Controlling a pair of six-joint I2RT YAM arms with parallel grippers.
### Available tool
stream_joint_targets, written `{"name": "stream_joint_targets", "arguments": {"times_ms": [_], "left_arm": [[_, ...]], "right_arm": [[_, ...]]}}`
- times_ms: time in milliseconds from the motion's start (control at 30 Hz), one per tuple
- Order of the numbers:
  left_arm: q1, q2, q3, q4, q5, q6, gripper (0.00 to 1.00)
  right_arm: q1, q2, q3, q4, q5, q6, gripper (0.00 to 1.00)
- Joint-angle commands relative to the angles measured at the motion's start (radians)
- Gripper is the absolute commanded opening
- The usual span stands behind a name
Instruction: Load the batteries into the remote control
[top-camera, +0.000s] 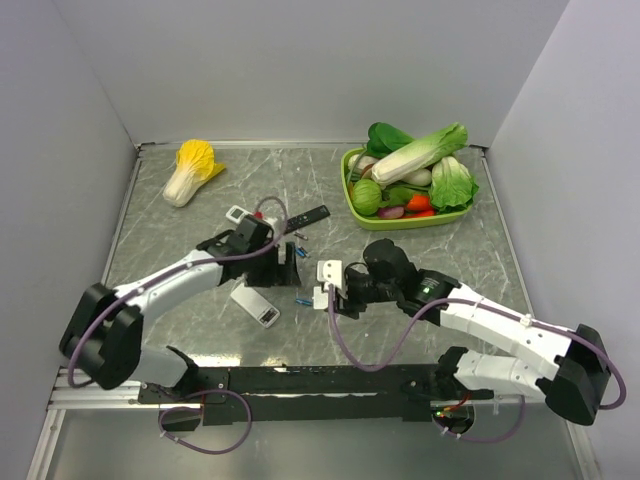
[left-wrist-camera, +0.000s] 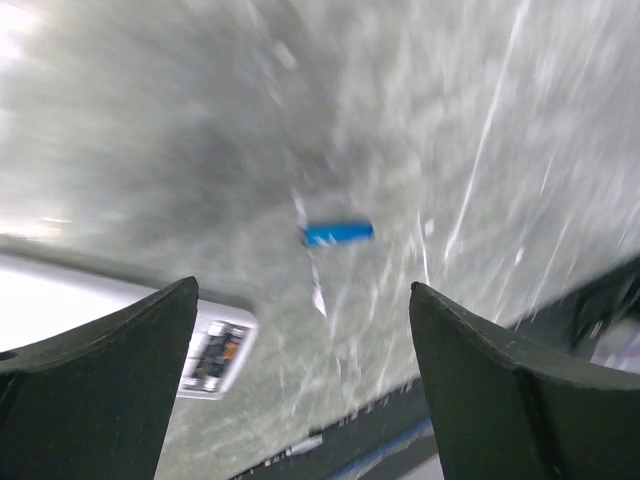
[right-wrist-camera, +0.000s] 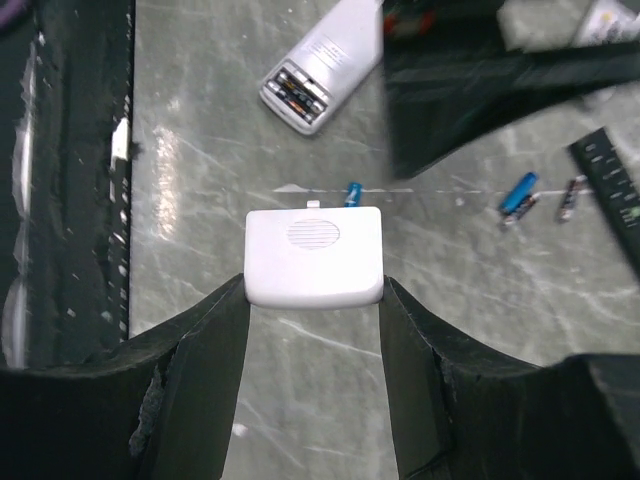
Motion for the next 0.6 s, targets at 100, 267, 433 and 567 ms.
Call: {"name": "stream_joint_targets", "arguments": {"times_ms": [100, 267, 433, 567], "left_arm": [[0.201, -0.141, -0.029, -0.020, -0.178, -0.095, 0.90], [0.308, -0.176, -0.130, 0.003, -0.206, -0.132, 0.90], [0.368, -0.192, -0.235, 0.101, -0.238, -0.190, 0.89], [0.377, -0.166, -0.241, 0.170, -0.218, -0.169, 0.87]], "right_arm": [[0.036, 0.103, 0.025, 0.203, -0.006, 0.311, 0.00], [0.136, 0.248, 0.083, 0.218, 0.178, 0.459, 0.00], [0.187, 0.374, 0.152, 0.244, 0.290, 0.645, 0.00], [0.199, 0.456, 0.152, 0.281, 0.365, 0.738, 0.00]]}}
